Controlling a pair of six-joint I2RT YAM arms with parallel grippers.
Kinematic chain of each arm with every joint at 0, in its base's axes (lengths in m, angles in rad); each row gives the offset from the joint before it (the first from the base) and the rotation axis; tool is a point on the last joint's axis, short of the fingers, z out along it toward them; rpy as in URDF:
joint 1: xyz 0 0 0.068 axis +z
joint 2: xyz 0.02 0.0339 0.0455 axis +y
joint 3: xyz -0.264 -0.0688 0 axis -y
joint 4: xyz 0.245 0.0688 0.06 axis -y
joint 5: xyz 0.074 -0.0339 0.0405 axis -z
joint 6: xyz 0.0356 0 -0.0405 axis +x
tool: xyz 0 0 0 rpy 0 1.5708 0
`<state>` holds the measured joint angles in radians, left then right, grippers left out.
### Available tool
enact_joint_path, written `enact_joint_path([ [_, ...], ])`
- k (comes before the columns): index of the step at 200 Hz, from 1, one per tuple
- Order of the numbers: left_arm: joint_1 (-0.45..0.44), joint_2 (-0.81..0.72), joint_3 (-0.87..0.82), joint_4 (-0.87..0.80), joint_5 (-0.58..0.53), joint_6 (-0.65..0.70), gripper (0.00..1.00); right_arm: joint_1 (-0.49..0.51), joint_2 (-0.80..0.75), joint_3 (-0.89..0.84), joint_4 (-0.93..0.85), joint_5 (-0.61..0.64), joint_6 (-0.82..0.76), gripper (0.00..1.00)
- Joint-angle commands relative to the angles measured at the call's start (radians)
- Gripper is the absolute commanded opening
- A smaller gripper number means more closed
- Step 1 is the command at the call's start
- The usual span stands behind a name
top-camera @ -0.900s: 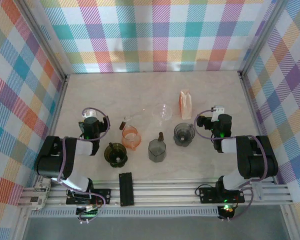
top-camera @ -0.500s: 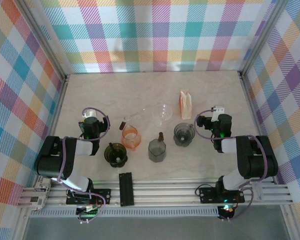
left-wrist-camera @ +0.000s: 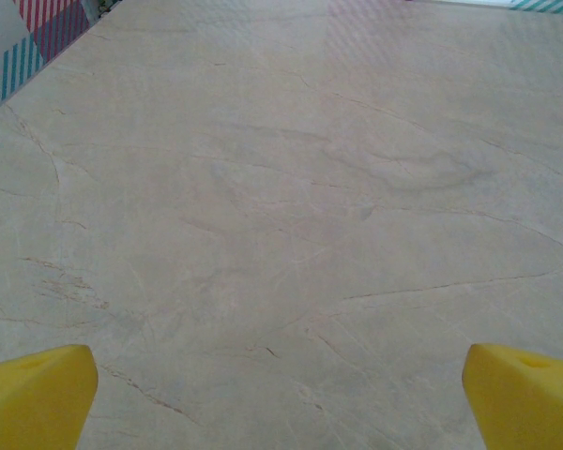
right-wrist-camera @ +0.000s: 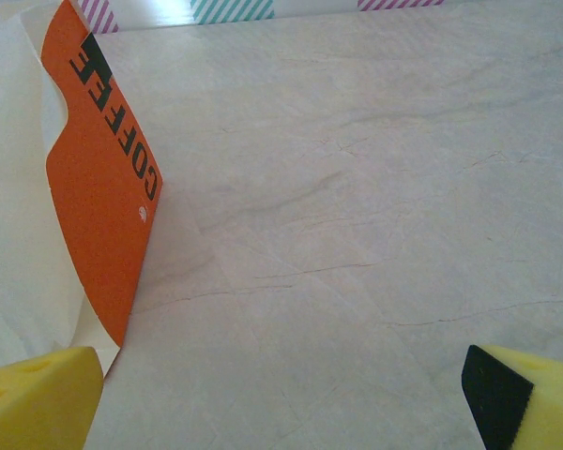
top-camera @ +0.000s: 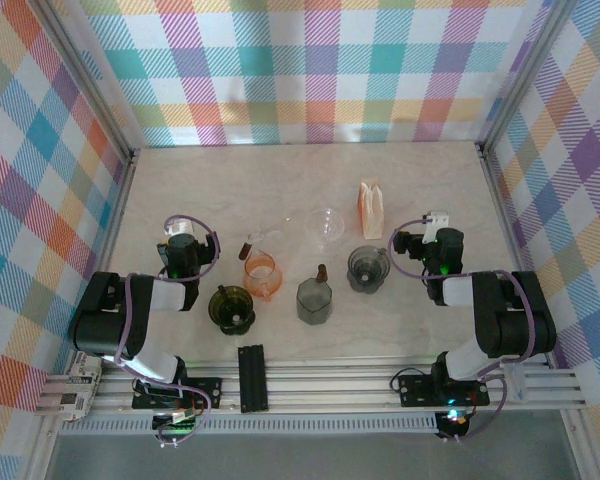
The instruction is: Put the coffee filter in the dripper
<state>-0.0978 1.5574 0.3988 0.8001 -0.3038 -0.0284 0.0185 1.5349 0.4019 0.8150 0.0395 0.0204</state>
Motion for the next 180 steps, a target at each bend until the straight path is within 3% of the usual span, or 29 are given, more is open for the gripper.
enact_joint_path([
  [1,-0.007,0.003,0.007,0.029,0.009,0.018,1.0,-0.005,0.002,0.008,0.019,-0.024,-0.008,0.99],
  [95,-0.009,-0.005,0.006,0.028,-0.006,0.018,1.0,-0.005,-0.003,0.007,0.02,-0.02,-0.004,0.99],
  [126,-0.015,-0.042,0.017,-0.021,0.002,0.026,1.0,-0.005,-0.096,0.078,-0.207,0.041,0.023,0.99],
  [150,-0.03,-0.104,0.088,-0.206,-0.105,-0.002,1.0,0.001,-0.137,0.168,-0.412,0.095,0.073,0.99],
  [180,-0.029,-0.211,0.109,-0.288,-0.12,-0.009,1.0,0.06,-0.216,0.22,-0.546,0.224,0.098,0.99],
])
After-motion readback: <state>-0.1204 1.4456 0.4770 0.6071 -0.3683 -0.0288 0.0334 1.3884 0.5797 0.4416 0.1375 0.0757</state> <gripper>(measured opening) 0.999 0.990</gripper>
